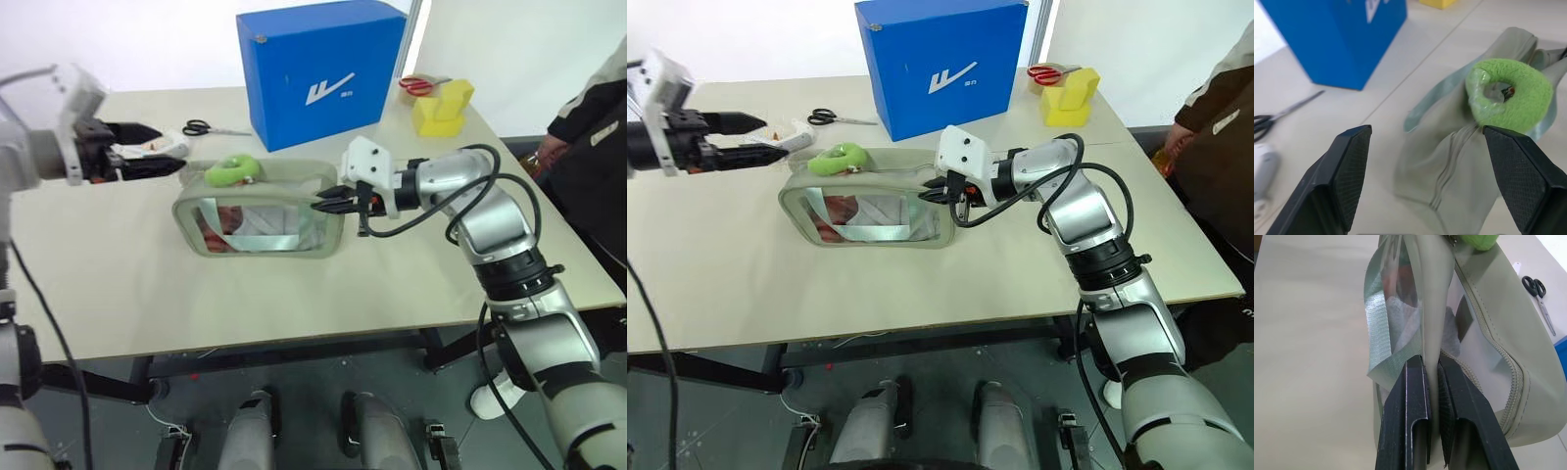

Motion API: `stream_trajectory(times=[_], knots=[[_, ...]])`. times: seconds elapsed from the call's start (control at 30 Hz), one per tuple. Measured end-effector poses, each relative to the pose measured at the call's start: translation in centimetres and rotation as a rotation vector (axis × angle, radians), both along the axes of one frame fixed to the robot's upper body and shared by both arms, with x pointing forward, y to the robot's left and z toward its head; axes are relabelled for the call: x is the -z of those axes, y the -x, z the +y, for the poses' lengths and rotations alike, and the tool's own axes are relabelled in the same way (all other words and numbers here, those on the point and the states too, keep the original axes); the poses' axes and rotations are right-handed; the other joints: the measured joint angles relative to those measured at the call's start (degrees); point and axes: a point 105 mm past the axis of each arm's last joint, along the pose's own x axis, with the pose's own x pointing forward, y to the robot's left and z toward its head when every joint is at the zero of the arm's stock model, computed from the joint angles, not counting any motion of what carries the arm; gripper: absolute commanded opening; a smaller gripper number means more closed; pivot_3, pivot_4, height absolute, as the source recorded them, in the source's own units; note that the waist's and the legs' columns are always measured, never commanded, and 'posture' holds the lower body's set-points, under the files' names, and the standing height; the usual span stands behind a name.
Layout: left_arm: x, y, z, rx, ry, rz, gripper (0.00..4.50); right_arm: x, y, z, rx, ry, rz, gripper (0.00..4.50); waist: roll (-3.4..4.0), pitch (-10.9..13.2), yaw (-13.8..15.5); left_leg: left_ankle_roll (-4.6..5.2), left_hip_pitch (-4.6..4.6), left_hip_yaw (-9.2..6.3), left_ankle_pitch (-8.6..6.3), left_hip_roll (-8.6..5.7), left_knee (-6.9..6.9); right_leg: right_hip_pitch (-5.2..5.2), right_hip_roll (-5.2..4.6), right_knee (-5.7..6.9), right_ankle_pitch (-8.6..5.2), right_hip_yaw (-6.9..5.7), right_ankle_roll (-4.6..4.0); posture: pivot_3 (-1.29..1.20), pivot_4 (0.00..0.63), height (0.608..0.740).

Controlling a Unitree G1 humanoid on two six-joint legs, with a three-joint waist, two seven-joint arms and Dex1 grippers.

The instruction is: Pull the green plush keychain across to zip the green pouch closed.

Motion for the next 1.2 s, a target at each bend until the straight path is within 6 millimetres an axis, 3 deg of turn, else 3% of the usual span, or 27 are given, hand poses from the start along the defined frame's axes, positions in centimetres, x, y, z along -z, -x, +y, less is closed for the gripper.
stream_trajectory(times=[0.07, 0.23, 0.3, 0.4, 0.6, 0.77, 0.87, 1.03, 1.13, 1.2], knots=[[1.1, 0.8, -0.1, 0.017, -0.008, 0.044, 3.97, 0.0, -0.1, -0.1, 0.001, 0.000, 0.001, 0.00, 0.01, 0.0, 0.0, 0.00, 0.01, 0.02, 0.00, 0.00, -0.02, 0.00, -0.01, -0.03, 0.00, 0.03, -0.01, 0.00, 0.150, 0.740], [6.9, 1.9, -1.6, 0.076, -0.053, 0.191, 3.97, 0.0, -0.2, -0.2, -0.002, 0.005, 0.000, 0.00, 0.00, 0.0, 0.1, 0.00, 0.01, 0.02, 0.00, 0.00, -0.05, -0.04, 0.00, -0.02, 0.01, 0.05, -0.02, 0.00, 0.150, 0.740], [7.3, 1.4, -1.9, 0.064, -0.068, 0.165, 3.97, 0.0, -0.2, -0.2, -0.001, 0.007, -0.001, 0.00, -0.02, 0.0, 0.1, 0.00, 0.00, 0.02, 0.00, 0.00, -0.05, -0.05, 0.00, -0.02, 0.02, 0.05, -0.03, 0.00, 0.150, 0.740], [7.5, 0.5, -2.1, 0.045, -0.087, 0.113, 3.07, 0.0, -0.2, -0.2, -0.002, 0.012, -0.006, 0.00, -0.01, 0.0, 0.1, 0.00, 0.01, 0.05, 0.00, 0.00, -0.05, -0.04, 0.00, -0.02, 0.02, 0.05, -0.03, 0.00, 0.150, 0.740], [7.3, -0.4, -2.3, 0.047, -0.048, 0.104, 0.01, 0.0, -0.2, 0.0, -0.005, 0.014, -0.007, 0.00, -0.02, 0.0, 0.0, 0.00, 0.00, 0.06, 0.00, 0.00, -0.05, -0.04, 0.01, -0.02, 0.01, 0.06, -0.01, 0.00, 0.150, 0.740], [7.6, -0.4, -2.4, 0.063, -0.062, 0.112, 0.01, 0.0, -0.3, -0.1, 0.010, 0.016, -0.004, 0.00, -0.02, 0.0, 0.1, 0.00, 0.00, 0.06, 0.00, 0.00, -0.04, -0.02, 0.01, -0.02, 0.02, 0.06, -0.02, 0.00, 0.150, 0.740], [7.6, -0.2, -2.6, 0.079, -0.075, 0.111, 0.00, 0.0, -0.4, -0.3, 0.018, 0.016, -0.001, 1.19, -0.02, 0.0, 0.1, 0.00, 0.01, 0.06, 0.00, 0.00, -0.04, -0.02, 0.00, -0.02, 0.02, 0.06, -0.02, 0.00, 0.150, 0.740], [7.6, -0.1, -2.7, 0.091, -0.079, 0.113, 0.00, -0.9, -1.5, -1.6, 0.046, 0.045, 0.003, 3.75, -0.02, 0.0, 0.2, 0.00, -0.01, 0.06, 0.00, 0.00, -0.04, -0.05, 0.00, -0.04, 0.01, 0.06, -0.02, 0.00, 0.150, 0.740], [7.5, 0.1, -2.6, 0.094, -0.088, 0.112, 0.00, -3.1, -1.9, -2.2, 0.043, 0.057, -0.026, 3.75, -0.01, 0.0, 0.1, 0.00, -0.02, 0.07, 0.00, 0.00, -0.07, -0.10, 0.00, -0.04, 0.01, 0.07, -0.02, 0.00, 0.150, 0.740], [7.5, 0.2, -2.5, 0.091, -0.095, 0.112, 0.00, -5.2, -1.9, -0.9, 0.015, 0.005, -0.060, 3.75, -0.01, 0.0, -0.1, -0.01, -0.02, 0.07, -0.01, 0.00, -0.11, -0.14, 0.00, -0.03, 0.01, 0.08, -0.02, 0.00, 0.150, 0.740]])
